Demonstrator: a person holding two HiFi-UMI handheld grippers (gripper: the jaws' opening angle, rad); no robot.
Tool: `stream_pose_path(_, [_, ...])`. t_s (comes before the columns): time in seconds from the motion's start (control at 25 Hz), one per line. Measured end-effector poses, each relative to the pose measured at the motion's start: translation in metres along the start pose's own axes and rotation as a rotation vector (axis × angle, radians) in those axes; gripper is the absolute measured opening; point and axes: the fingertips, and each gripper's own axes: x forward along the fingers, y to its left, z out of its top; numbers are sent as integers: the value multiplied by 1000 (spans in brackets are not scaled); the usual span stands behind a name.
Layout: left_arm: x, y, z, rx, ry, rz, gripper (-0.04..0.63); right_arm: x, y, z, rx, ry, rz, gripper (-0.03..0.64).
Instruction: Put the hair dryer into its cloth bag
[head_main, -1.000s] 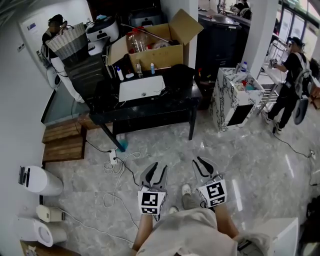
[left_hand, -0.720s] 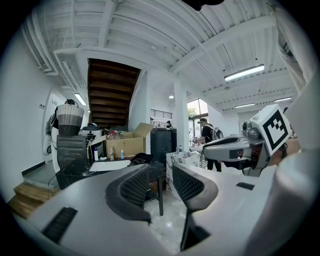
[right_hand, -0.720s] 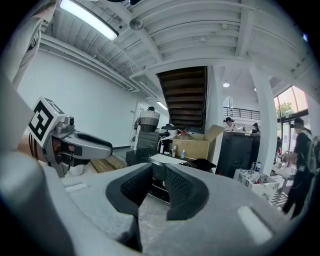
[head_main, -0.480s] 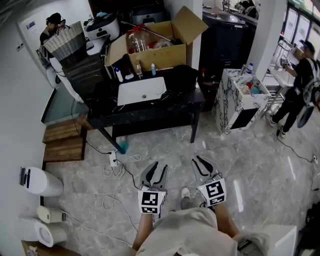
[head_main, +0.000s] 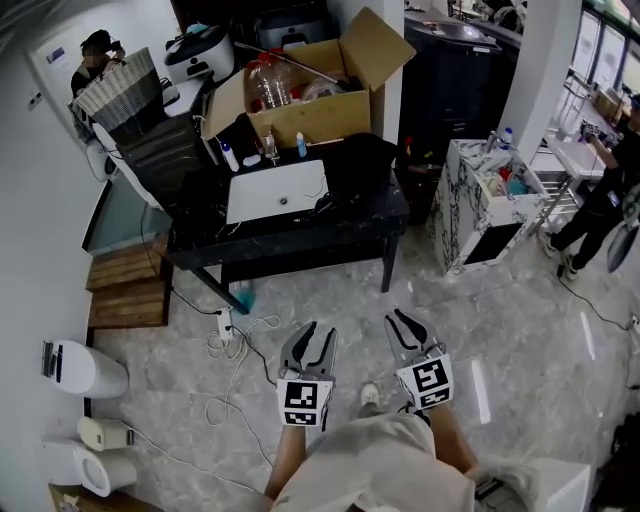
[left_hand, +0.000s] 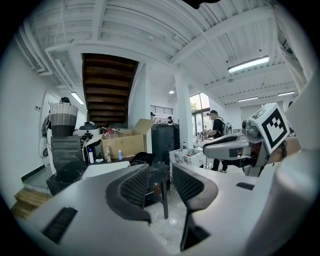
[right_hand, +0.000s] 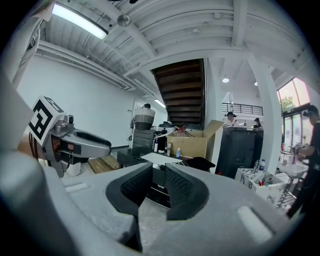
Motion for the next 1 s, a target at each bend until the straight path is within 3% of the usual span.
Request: stream_pose_path(1.0, [115, 13, 28, 33, 27, 73, 146, 77, -98, 4, 41, -26, 65, 60])
